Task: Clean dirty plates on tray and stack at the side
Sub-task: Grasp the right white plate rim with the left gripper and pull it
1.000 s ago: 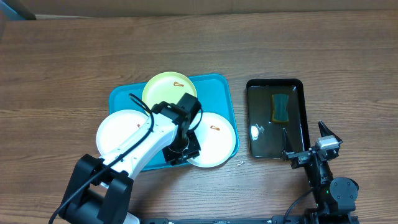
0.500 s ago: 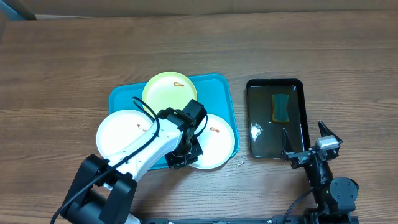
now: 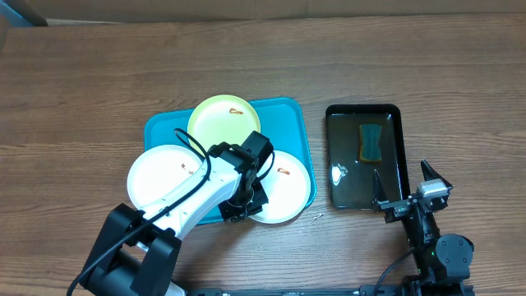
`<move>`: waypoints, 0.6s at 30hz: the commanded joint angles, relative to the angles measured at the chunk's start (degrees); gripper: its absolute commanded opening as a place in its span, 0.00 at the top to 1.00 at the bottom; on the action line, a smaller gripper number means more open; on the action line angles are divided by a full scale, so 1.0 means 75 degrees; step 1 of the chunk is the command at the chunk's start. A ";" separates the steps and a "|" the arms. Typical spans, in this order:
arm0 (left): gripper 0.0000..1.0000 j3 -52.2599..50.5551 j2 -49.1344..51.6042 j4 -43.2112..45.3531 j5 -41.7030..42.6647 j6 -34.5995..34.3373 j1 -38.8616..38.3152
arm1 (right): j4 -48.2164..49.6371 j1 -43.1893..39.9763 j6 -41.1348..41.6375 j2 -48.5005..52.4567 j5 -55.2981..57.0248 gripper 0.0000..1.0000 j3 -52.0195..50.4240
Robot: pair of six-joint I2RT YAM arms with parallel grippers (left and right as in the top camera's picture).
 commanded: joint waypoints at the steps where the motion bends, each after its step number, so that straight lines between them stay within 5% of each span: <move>1: 0.77 -0.0079 -0.0003 0.0006 -0.0356 -0.0102 -0.0265 | 0.0038 -0.0029 -0.0029 -0.0076 0.0009 0.00 -0.0079; 18: 0.78 -0.0079 -0.0003 0.0114 -0.0484 -0.0105 -0.0455 | 0.0038 -0.0029 -0.0029 -0.0076 0.0009 0.00 -0.0079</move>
